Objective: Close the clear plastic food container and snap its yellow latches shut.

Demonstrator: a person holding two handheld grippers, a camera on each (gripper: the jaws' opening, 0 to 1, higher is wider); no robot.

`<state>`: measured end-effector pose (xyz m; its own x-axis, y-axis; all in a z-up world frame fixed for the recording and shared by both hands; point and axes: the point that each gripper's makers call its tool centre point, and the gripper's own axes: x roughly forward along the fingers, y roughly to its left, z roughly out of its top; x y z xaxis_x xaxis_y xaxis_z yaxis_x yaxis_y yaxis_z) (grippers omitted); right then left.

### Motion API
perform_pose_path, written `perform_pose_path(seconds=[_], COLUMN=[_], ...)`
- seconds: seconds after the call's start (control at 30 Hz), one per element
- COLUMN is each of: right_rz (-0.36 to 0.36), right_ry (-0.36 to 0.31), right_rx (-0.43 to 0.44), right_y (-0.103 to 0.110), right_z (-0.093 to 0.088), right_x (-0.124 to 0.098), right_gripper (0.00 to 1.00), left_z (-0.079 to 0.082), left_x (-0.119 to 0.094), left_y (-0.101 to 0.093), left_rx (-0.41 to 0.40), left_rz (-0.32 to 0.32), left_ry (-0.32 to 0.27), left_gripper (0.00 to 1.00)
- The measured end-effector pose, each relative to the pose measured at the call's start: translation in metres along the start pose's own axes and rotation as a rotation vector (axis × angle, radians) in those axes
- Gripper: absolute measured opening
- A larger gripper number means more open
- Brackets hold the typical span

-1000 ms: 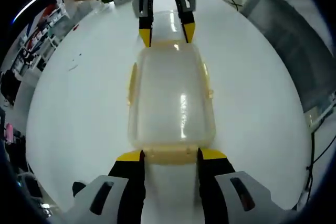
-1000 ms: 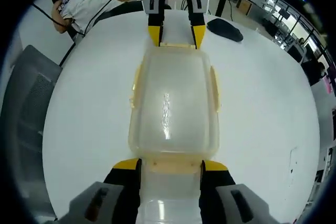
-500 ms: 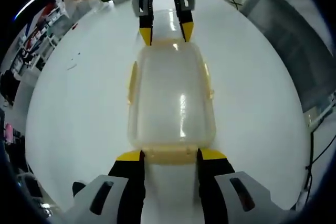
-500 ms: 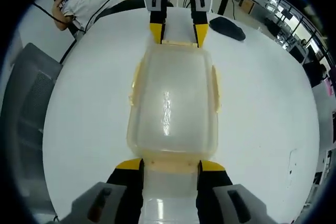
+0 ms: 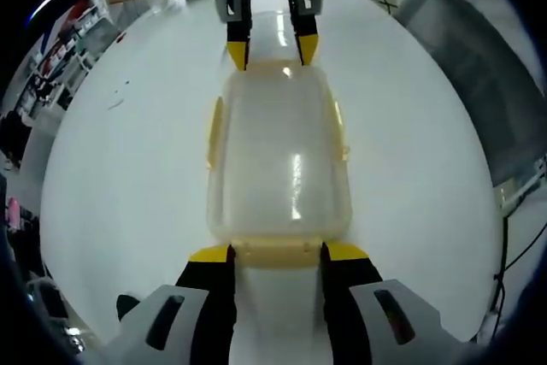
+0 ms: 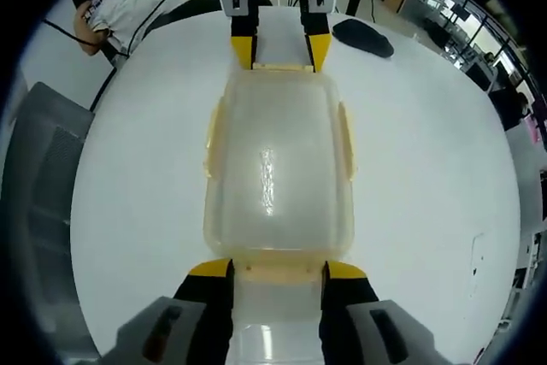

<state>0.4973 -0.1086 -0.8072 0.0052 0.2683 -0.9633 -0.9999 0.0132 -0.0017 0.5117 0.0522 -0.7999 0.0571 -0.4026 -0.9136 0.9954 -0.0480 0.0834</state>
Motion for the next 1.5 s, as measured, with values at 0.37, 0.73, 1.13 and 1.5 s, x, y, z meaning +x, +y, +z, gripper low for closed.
perform_pose_path(seconds=[0.37,0.73,1.13,1.5], right_rz=[-0.008,-0.008,-0.031,-0.051], right_ry=[0.004,-0.007,-0.035,-0.050], right_rx=[0.007,-0.018,-0.025,-0.024], right_y=[0.001,0.003,0.003,0.002], right_z=[0.000,-0.001,0.001,-0.003], right_x=[0.000,-0.008,-0.029,-0.056], right_gripper=[0.35,0.35,0.35,0.35], left_z=[0.000,0.007,0.019,0.038], left_x=[-0.001,-0.011,-0.027,-0.044], left_y=[0.000,-0.002,-0.001,0.001], left_rx=[-0.005,-0.025,-0.029,-0.022], left_rz=[0.025,0.043,0.060,0.091], left_ry=[0.018,0.032,0.042,0.039], left_gripper=[0.36,0.35,0.35,0.35])
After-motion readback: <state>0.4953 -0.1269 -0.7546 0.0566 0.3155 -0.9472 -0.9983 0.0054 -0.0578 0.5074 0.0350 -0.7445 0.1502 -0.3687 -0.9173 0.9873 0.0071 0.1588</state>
